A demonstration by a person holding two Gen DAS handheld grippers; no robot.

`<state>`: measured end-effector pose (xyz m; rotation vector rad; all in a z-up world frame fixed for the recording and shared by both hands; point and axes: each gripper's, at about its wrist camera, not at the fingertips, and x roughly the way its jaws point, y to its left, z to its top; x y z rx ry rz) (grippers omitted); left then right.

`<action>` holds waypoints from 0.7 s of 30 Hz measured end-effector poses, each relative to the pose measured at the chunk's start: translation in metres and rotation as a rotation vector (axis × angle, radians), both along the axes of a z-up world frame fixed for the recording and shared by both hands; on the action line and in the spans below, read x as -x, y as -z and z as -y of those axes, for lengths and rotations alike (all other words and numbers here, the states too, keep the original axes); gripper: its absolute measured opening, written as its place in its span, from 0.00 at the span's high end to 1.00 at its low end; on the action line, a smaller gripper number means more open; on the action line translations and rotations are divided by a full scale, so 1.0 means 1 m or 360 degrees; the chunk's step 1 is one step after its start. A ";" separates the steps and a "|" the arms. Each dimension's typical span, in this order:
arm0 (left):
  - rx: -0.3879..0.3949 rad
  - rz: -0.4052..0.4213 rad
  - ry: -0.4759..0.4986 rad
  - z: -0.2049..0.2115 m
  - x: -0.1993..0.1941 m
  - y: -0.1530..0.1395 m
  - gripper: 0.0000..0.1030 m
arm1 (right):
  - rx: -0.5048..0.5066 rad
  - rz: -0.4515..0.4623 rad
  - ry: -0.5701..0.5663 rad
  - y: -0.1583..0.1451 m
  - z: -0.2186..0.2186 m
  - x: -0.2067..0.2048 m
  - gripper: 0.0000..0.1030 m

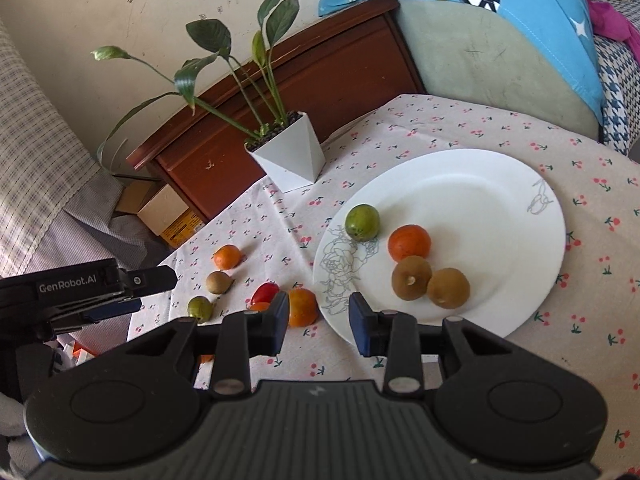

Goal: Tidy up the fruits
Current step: 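Grasp an orange with the right tool while the left tool grasps another orange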

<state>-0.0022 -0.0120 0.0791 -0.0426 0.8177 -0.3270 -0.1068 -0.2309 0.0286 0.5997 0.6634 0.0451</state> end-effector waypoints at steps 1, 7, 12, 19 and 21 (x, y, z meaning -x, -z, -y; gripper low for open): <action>0.0007 -0.0019 -0.0014 -0.004 -0.001 0.003 0.37 | 0.0000 0.0001 -0.0024 0.000 -0.003 -0.001 0.66; -0.0006 -0.0089 -0.0032 -0.016 0.000 0.021 0.37 | 0.0045 -0.0016 -0.0143 0.005 -0.025 -0.012 0.66; -0.0048 -0.0093 -0.0023 -0.019 0.004 0.030 0.37 | 0.0113 -0.0030 -0.0203 0.012 -0.042 -0.021 0.67; -0.0093 -0.0119 0.0023 -0.020 0.005 0.044 0.38 | 0.0168 -0.0026 -0.0221 0.017 -0.055 -0.034 0.67; -0.0098 -0.0127 0.0031 -0.020 0.005 0.047 0.38 | 0.0184 -0.0025 -0.0213 0.018 -0.057 -0.036 0.67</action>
